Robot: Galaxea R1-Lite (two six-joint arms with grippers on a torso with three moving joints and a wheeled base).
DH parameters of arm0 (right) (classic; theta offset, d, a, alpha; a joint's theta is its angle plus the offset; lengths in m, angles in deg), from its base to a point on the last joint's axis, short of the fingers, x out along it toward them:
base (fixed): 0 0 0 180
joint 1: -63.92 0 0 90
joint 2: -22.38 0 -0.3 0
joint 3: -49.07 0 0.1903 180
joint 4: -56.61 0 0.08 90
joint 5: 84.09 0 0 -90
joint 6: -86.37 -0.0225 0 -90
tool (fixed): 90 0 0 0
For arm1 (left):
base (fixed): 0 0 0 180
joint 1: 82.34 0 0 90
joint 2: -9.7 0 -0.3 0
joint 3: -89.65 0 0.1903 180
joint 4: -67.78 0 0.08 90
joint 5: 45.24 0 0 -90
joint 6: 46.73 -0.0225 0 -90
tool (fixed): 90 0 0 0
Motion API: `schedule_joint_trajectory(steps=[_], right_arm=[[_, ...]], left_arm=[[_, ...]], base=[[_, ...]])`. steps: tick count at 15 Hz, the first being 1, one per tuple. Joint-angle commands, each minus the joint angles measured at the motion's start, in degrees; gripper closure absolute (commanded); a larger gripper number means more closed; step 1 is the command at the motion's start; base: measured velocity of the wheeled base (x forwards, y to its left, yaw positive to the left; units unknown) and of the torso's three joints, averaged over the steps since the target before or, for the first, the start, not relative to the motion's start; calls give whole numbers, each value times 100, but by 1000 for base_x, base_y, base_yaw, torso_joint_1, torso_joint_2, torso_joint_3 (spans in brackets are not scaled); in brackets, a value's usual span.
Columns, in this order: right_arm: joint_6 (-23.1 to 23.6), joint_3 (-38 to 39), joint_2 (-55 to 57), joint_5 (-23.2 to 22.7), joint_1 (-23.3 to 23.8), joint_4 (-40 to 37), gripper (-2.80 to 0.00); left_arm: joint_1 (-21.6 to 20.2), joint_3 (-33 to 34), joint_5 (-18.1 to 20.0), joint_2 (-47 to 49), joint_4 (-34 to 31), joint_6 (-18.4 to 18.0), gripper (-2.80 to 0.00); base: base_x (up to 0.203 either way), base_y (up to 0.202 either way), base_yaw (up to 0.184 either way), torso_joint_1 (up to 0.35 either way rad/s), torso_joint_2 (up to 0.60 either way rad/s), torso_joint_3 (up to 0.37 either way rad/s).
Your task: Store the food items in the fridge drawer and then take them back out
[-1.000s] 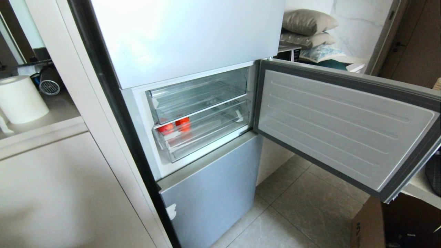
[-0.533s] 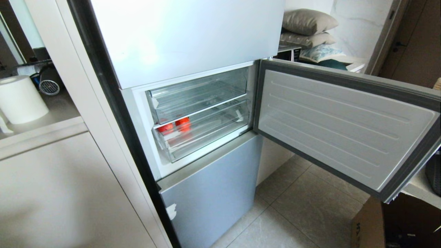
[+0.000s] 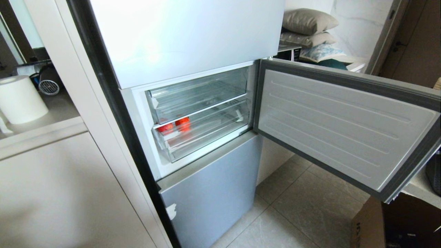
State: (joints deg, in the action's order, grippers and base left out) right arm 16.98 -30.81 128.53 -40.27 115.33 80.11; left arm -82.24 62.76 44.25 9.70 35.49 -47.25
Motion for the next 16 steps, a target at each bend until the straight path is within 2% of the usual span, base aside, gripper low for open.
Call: schedule_joint_trajectory(steps=[1, 4, 8, 11, 14, 16], right_arm=[[-197, -95, 78, -377, -8, -115, 0], [-384, -20, -168, -999, 0, -409, 0], [-382, 113, -525, -1418, 1, -977, 0], [-351, 446, -986, -1415, 82, -824, 0], [-328, 587, -1191, -1373, 693, -321, 0], [-322, 539, -993, -1145, 795, 79, 0]], left_arm=[[-1, 1, -2, 9, -4, 0, 0], [-1, 1, -2, 9, -4, 0, 0], [-1, 1, -2, 9, -4, 0, 0], [-1, 1, -2, 9, -4, 0, 0], [-1, 1, -2, 9, -4, 0, 0], [-1, 1, -2, 9, -4, 0, 0]], base=[[0, 0, 0, 0, 0, 0], [0, 0, 0, 0, 0, 0], [0, 0, 0, 0, 0, 0], [0, 0, 0, 0, 0, 0], [0, 0, 0, 0, 0, 0], [0, 0, 0, 0, 0, 0]])
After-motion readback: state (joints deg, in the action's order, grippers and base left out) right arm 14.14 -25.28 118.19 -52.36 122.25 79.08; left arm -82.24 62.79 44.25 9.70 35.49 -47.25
